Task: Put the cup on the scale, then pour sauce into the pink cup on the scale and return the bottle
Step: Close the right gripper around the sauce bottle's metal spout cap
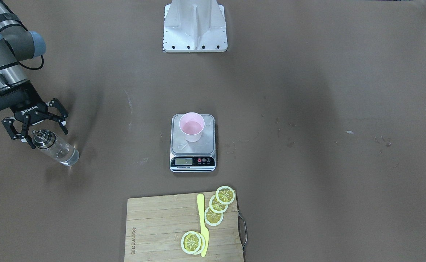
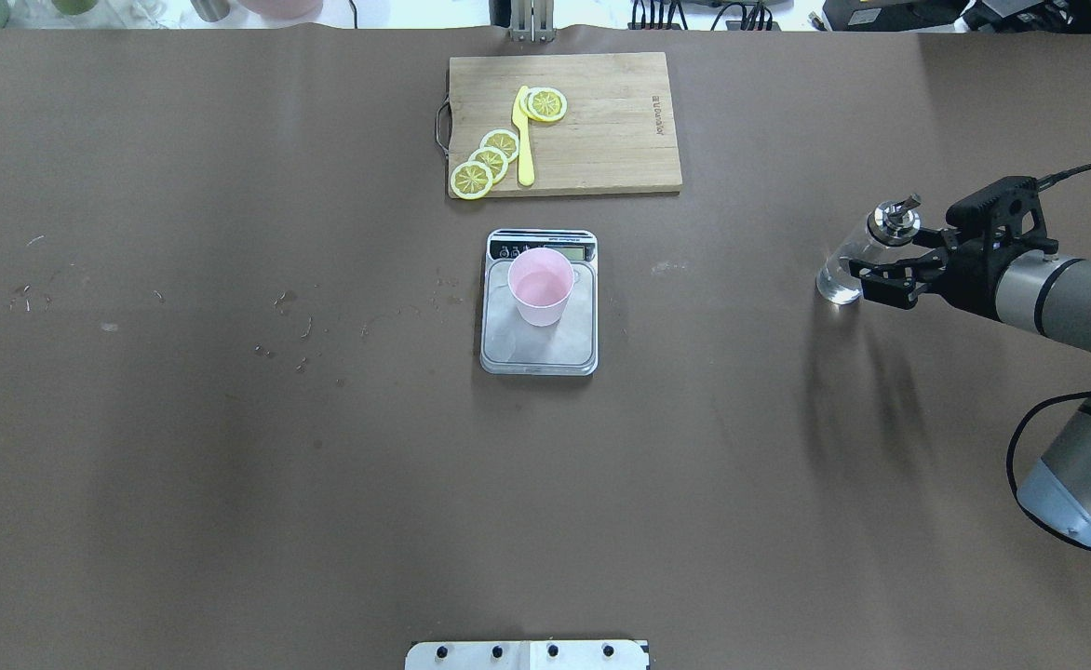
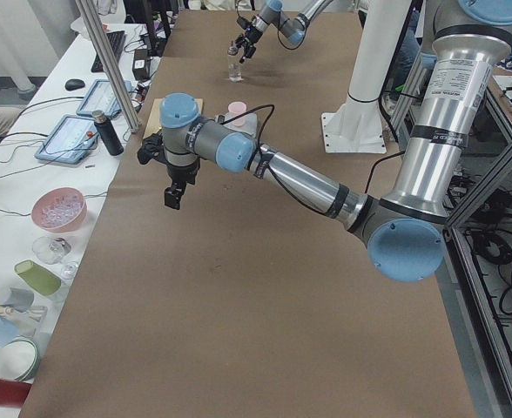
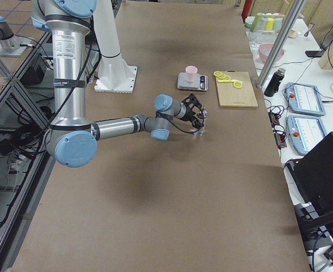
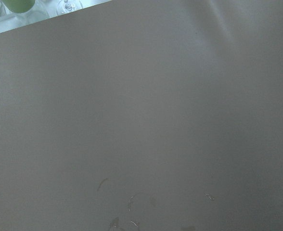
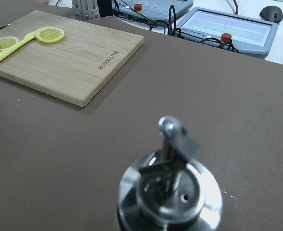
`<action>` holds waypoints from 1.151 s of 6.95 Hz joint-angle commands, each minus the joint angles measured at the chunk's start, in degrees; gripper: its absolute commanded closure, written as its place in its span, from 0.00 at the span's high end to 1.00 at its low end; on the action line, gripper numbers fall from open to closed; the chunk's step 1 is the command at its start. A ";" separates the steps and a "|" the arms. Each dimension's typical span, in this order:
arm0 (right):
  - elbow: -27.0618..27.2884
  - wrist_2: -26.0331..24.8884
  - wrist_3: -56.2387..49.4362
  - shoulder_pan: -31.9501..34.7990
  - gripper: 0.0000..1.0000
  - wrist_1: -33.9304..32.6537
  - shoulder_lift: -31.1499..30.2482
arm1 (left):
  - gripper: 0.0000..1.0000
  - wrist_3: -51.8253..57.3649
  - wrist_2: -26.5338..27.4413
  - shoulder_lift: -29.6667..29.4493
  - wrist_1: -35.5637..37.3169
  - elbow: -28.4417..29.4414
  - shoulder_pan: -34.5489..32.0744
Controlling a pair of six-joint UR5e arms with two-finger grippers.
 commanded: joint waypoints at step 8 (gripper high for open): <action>-10.65 -1.18 0.45 0.30 0.94 8.77 4.88 | 0.98 -1.59 0.00 -0.05 0.17 -1.08 -0.01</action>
